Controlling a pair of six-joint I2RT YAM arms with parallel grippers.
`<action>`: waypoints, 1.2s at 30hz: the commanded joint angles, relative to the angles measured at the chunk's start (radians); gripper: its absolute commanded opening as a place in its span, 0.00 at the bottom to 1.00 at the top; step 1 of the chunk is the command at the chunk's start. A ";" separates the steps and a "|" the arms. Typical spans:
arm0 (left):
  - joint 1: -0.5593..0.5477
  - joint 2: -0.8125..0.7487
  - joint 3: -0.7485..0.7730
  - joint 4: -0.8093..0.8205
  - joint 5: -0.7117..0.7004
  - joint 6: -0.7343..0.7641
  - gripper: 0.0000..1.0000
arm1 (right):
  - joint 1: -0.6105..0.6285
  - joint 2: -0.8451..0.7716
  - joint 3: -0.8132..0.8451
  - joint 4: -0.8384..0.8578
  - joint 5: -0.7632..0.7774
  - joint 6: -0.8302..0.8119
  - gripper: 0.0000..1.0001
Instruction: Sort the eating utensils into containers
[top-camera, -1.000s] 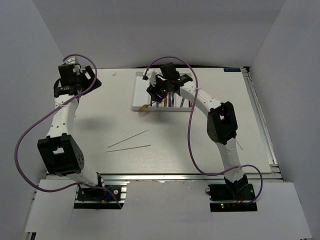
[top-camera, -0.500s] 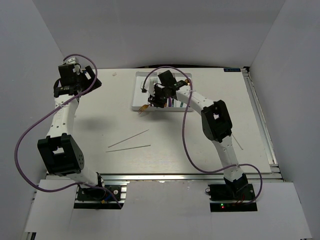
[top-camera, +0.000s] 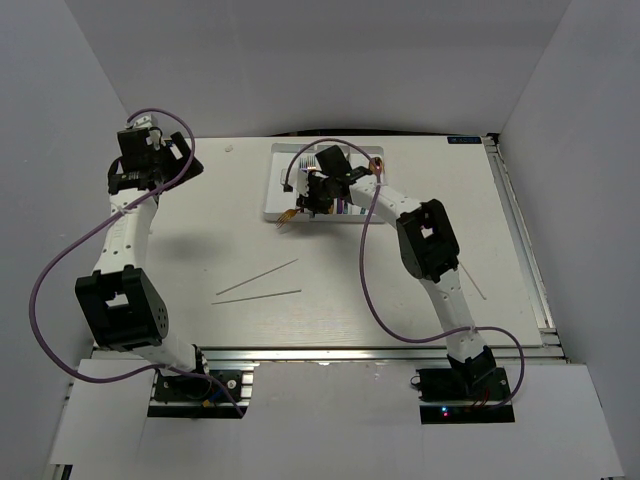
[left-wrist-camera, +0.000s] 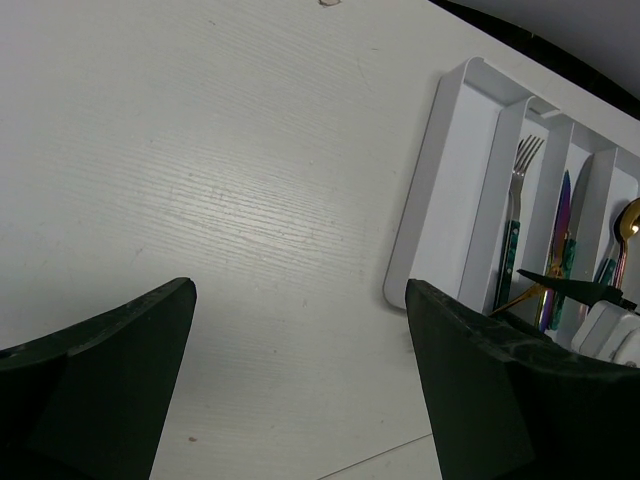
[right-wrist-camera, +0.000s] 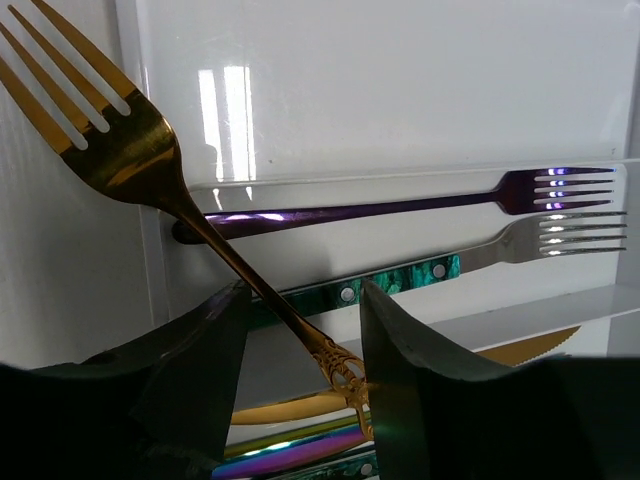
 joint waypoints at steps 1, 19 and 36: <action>0.002 0.001 0.004 0.005 -0.006 0.007 0.98 | 0.002 0.014 -0.017 0.056 -0.021 -0.076 0.53; 0.002 0.004 0.007 0.012 -0.014 0.016 0.98 | 0.002 -0.254 -0.135 0.092 -0.123 -0.088 0.00; 0.002 -0.008 -0.007 0.012 -0.072 -0.036 0.97 | -0.053 -0.172 0.081 0.087 0.389 1.283 0.00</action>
